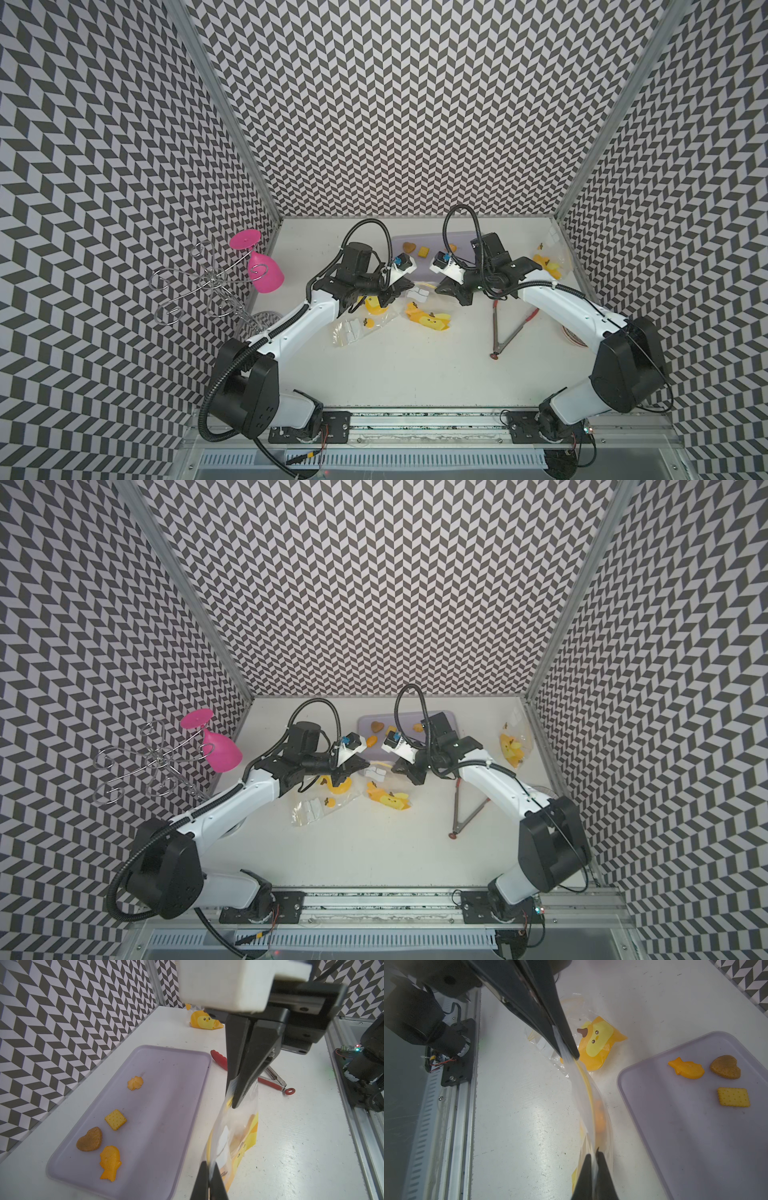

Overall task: Put the cookies into a resealable bag to prevent moisture
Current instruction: Close the ziploc bag at the center of the board.

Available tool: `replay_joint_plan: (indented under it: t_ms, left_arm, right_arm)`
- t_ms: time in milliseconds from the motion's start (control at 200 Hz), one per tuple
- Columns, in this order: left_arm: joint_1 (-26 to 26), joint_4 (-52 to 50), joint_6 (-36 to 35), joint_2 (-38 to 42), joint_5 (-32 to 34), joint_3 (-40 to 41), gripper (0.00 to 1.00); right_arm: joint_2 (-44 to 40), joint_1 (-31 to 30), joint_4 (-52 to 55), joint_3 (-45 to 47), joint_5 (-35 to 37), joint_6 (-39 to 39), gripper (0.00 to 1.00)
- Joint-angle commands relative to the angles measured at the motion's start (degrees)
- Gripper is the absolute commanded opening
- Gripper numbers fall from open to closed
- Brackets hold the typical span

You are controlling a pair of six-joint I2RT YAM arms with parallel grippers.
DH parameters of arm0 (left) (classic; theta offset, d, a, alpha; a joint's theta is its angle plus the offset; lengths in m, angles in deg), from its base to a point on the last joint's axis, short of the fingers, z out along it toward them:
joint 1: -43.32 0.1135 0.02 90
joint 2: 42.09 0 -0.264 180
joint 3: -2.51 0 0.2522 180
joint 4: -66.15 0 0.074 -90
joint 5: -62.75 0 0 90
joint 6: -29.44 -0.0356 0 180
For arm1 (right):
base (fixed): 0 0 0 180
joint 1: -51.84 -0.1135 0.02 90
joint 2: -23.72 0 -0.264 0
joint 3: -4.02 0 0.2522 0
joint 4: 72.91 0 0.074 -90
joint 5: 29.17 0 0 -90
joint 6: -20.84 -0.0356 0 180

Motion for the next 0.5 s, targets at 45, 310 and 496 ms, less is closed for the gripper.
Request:
replay_joint_plan:
  t_ms: [45,310,496]
  left_arm:
    - [0.0,-1.3,-1.7,1.3,-2.5,-1.6,0.0]
    - [0.0,-1.8,-1.9,1.5,-2.9,-1.8,0.0]
    - [0.1,-2.0,-2.1,1.7,-3.1,-1.9,0.0]
  right_arm:
    - [0.4,-1.3,-4.8,0.4,-2.2,-0.2,0.0]
    - [1.1,-2.8,-8.2,0.0,-2.8,-1.7,0.23]
    - [2.5,-4.1,-8.3,-1.1,-1.4,-1.8,0.28]
